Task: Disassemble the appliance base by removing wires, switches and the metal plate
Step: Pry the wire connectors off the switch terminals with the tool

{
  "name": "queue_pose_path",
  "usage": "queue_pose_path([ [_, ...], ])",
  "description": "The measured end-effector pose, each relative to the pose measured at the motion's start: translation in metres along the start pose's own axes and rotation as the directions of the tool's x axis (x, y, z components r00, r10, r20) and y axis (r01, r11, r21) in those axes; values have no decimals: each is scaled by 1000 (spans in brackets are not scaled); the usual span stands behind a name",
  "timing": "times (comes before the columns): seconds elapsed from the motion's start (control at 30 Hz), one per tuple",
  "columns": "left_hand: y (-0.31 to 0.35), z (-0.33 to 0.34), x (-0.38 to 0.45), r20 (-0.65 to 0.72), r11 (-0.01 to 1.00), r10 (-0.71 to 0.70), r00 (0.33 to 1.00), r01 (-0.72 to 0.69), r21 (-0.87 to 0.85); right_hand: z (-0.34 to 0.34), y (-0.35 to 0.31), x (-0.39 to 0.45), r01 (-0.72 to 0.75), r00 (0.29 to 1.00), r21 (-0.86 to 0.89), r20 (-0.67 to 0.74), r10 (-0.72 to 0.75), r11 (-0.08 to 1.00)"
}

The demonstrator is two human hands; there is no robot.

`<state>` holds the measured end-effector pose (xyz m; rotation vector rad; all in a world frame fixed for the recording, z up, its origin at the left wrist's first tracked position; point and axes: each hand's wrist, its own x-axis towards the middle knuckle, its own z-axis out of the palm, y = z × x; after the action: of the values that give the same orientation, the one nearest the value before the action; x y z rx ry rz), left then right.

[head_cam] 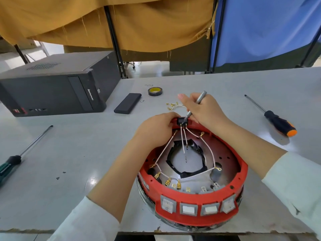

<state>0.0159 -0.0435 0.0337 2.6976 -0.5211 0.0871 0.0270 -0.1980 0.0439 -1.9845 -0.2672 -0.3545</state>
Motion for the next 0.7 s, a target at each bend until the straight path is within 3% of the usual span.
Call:
queue_pose_path([
  [0.17,-2,1,2,-8,999,-13,1000,13,-46,2,5,2,31,997,-184,-60,-43,982],
  [0.7,-7,-1,5,48,982,-26,999,34,-184,4,7,-1,127,984,-222,-97,-151,967],
])
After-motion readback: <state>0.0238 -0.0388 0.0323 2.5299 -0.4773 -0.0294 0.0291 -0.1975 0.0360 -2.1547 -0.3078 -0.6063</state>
